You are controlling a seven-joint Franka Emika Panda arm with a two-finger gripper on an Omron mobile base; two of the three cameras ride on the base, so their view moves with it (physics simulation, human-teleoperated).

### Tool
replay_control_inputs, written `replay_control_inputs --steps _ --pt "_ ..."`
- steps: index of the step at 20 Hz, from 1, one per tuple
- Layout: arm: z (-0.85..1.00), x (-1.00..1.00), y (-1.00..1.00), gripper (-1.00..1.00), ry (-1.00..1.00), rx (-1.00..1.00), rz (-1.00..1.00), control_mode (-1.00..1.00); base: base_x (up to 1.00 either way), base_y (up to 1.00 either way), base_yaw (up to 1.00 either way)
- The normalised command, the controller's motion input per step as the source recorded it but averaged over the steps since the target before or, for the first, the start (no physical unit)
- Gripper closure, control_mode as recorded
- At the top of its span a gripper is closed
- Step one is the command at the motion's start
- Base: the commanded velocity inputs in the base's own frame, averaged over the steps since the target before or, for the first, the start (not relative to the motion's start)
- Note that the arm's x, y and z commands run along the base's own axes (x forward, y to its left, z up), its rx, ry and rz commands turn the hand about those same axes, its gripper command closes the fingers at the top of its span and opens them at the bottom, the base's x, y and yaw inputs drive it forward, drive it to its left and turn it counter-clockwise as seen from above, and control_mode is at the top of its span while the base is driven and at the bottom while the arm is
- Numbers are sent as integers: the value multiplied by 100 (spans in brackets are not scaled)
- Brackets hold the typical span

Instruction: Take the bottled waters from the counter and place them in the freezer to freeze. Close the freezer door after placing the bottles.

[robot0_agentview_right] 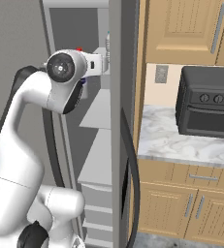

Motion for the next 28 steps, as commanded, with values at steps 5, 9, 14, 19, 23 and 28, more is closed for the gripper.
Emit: replay_control_inputs --steps 5,9,14,19,23,28 --pt "10 29 0 100 0 0 3 -100 0 0 0" --pt "1 40 0 100 0 0 6 -100 0 0 0" --pt "11 28 0 100 0 -1 2 -100 0 0 0" --pt "15 19 -1 100 -1 0 1 -100 0 0 0" --pt "4 16 0 100 -1 0 0 -100 0 0 0" --pt "0 19 0 100 -2 0 0 -100 0 0 0"
